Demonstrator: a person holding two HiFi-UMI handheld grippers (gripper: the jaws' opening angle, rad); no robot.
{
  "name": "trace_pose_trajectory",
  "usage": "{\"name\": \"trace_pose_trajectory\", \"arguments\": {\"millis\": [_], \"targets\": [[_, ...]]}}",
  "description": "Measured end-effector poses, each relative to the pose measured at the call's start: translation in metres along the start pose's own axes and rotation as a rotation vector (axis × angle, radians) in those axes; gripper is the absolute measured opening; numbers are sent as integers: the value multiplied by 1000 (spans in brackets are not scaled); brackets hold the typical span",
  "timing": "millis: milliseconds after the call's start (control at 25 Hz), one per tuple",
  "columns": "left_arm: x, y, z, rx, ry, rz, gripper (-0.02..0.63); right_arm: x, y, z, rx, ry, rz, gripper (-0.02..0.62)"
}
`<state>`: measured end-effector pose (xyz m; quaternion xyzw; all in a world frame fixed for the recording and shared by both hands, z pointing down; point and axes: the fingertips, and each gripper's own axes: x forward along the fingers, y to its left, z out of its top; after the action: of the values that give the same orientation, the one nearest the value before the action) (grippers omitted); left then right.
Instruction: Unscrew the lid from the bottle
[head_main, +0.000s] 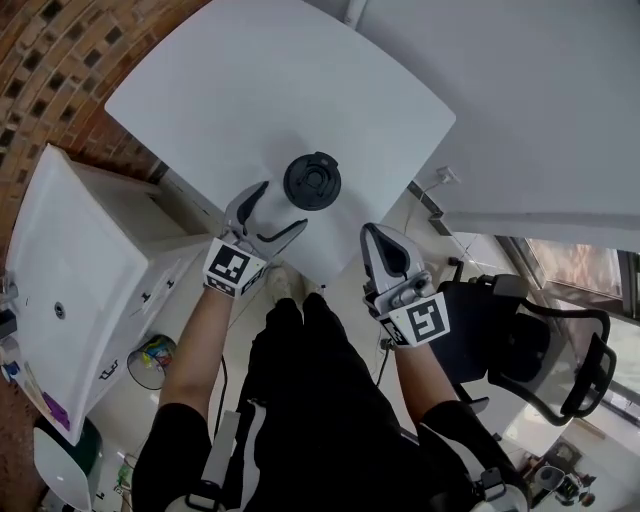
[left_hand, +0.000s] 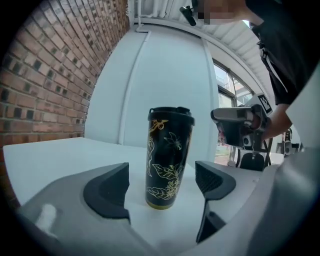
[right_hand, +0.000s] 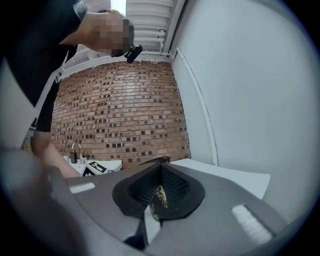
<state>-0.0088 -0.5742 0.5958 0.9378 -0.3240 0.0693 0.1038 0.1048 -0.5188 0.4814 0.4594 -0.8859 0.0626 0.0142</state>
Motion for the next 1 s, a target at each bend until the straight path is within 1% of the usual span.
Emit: {"name": "trace_pose_trajectory", "arguments": {"millis": [80,200,280,320,360,440,520,600,680,800,840,880,960,1000], "targets": [[13,0,-6,51,20,-42,428,3,-9,-7,0,6,-7,5],[27,-7,-16,140,66,-130,425,1,-22,-15,11,19,-29,5],[33,-10,-19,181,84,-171,425,0,-28,-20,16,27,-31,5],[36,-10,-20,189,86,-182,423,1,-31,-23,16,32,-31,5],[39,-9,-21,184,81,-186,423,1,-33,-26,16,36,-31,5],[44,-8,-22,151,69,-195,423,2,-36,-31,22,44,-32,5],[48,-11,-26,124,71,-221,423,3,-36,-35,26,52,-31,5],[51,-14,-30,122,78,-246,423,6,-36,-35,23,54,-27,5],[55,-13,-29,111,67,-257,423,12,-36,-35,16,55,-16,5],[59,-13,-25,109,50,-278,422,21,-27,-34,-14,57,27,6],[59,-15,-26,117,52,-290,422,25,-22,-32,-17,54,49,81],[59,-16,-26,123,52,-302,422,30,-16,-31,-12,51,68,177],[60,-17,-24,122,45,-318,419,40,-6,-28,-1,45,92,288],[61,-17,-23,116,40,-324,417,45,-2,-27,-6,41,101,326]]}}
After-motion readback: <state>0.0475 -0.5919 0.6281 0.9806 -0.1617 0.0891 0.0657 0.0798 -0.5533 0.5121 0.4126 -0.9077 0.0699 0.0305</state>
